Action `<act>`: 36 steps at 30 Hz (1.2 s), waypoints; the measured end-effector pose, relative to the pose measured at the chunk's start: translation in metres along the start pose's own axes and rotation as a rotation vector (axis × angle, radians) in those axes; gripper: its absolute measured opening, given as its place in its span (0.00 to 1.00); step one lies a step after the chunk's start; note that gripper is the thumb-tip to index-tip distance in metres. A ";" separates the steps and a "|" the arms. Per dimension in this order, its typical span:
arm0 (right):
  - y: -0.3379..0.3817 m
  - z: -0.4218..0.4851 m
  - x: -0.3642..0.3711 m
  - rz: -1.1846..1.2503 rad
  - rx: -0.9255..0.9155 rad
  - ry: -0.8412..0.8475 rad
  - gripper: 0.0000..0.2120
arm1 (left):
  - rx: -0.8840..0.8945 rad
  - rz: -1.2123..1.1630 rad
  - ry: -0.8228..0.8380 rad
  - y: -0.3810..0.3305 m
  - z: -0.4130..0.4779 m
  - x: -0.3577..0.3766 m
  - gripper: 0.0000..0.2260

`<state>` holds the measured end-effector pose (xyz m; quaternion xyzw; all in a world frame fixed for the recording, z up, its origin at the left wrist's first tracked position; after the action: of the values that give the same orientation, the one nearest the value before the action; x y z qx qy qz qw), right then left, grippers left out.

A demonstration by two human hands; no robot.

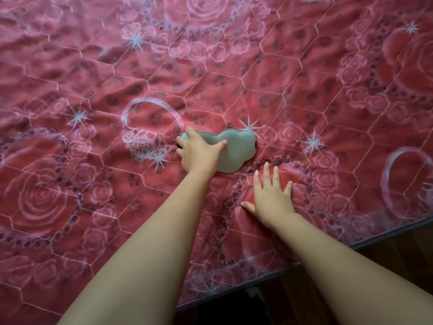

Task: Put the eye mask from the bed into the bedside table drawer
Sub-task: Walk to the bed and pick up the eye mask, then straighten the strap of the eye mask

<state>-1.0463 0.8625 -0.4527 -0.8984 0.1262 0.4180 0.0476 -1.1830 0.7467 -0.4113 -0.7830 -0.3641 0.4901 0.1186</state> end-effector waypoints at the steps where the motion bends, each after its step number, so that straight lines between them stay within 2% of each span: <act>1: 0.000 0.000 0.000 -0.003 -0.001 -0.004 0.43 | -0.003 -0.036 -0.025 0.001 0.000 -0.002 0.30; 8: -0.002 -0.001 0.001 0.001 -0.011 -0.028 0.43 | 0.073 -0.231 -0.118 0.016 -0.002 -0.016 0.16; 16: -0.003 -0.007 -0.010 0.054 -0.008 0.032 0.39 | 0.102 -0.518 -0.086 0.038 -0.014 -0.040 0.14; 19: -0.001 -0.013 -0.039 0.305 0.003 -0.002 0.30 | 0.135 -0.610 -0.009 0.031 -0.025 -0.057 0.13; 22: 0.000 -0.032 -0.085 0.793 0.029 -0.227 0.20 | 0.173 -0.681 0.100 0.016 -0.043 -0.078 0.11; 24: 0.001 -0.049 -0.114 1.144 0.079 -0.271 0.18 | 0.196 -0.713 0.174 0.003 -0.056 -0.094 0.12; 26: 0.000 -0.068 -0.145 1.331 0.092 -0.256 0.19 | 0.231 -0.726 0.235 -0.014 -0.073 -0.115 0.13; 30: -0.005 -0.118 -0.209 1.431 0.043 -0.254 0.20 | 0.297 -0.716 0.363 -0.051 -0.111 -0.160 0.21; 33: -0.008 -0.161 -0.249 1.412 -0.033 -0.318 0.13 | 0.331 -0.715 0.395 -0.076 -0.140 -0.194 0.27; 36: -0.009 -0.203 -0.278 1.439 -0.080 -0.352 0.05 | 0.315 -0.771 0.343 -0.090 -0.169 -0.222 0.31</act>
<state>-1.0656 0.8846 -0.1101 -0.5143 0.6589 0.4881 -0.2512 -1.1359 0.6872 -0.1276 -0.6323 -0.5254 0.3226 0.4691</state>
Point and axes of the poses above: each hand's wrist, its own z-axis towards the middle knuckle, its own x-axis out of the palm, y = z × x, the point moved 4 cm from there along z, towards the middle knuckle, and after that the axes turned 6 degrees about -z, right-handed, at the moved point
